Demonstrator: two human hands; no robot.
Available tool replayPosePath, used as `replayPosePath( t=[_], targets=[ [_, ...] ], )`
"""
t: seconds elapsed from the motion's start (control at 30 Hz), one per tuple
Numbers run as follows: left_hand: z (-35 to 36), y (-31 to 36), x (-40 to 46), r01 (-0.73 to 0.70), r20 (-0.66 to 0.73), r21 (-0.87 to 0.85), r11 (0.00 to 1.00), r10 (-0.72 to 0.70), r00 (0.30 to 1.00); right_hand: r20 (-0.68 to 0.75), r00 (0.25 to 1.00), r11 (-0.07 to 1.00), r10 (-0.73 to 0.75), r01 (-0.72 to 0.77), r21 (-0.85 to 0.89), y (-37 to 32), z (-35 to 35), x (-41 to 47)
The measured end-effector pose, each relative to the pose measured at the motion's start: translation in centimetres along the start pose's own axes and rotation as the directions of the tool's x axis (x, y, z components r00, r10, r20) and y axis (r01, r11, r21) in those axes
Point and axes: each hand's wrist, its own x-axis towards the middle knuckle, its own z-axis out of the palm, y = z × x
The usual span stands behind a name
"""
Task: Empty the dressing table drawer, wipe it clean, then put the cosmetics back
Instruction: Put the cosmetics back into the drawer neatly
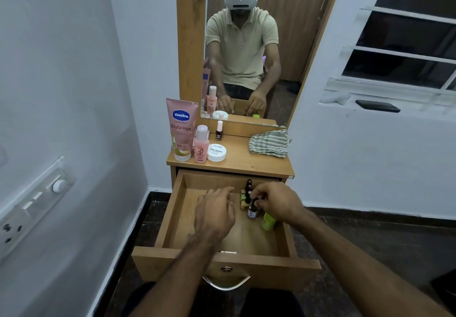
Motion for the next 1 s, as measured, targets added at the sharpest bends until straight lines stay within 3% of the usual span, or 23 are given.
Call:
replayPosePath(
  t=[0.57,1.0],
  targets=[
    [0.2,-0.1,0.2,0.06,0.001,0.017,0.998,-0.06,0.998,-0.066,0.998,0.988,-0.015,0.005,-0.156,-0.1,3.2,1.0],
    [0.0,-0.2,0.1,0.088,0.0,0.009,0.996,-0.088,0.996,-0.111,0.99,0.988,-0.083,0.068,-0.138,-0.9,1.2,0.6]
  ],
)
